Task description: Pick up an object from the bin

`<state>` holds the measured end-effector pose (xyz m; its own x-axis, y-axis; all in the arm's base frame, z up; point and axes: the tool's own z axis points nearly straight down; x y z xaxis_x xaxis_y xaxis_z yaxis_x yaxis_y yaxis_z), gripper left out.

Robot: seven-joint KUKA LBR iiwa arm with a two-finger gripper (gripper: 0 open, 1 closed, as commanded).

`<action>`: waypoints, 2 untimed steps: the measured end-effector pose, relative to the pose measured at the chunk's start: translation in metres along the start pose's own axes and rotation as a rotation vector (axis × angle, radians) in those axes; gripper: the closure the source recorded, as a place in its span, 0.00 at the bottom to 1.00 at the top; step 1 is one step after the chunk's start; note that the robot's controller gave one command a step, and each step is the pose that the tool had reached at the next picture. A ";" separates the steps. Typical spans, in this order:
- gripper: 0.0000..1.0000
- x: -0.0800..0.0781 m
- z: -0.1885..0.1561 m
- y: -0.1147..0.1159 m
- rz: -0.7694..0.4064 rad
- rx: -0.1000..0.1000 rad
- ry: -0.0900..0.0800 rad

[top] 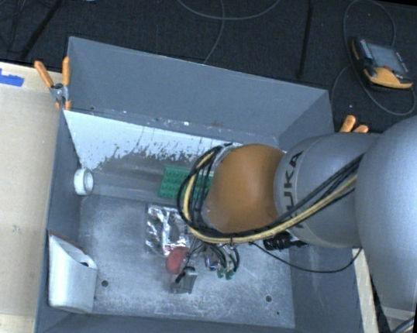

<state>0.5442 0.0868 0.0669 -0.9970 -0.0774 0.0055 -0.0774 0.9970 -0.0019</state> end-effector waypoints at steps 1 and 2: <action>1.00 -0.002 -0.003 0.002 0.002 -0.003 -0.005; 1.00 -0.015 -0.133 -0.006 -0.012 -0.002 -0.015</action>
Offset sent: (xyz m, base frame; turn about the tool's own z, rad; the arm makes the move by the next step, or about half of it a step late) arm 0.0000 0.0000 0.0000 0.0000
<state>0.5601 0.0820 0.2001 -0.9959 -0.0898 -0.0094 -0.0898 0.9960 0.0001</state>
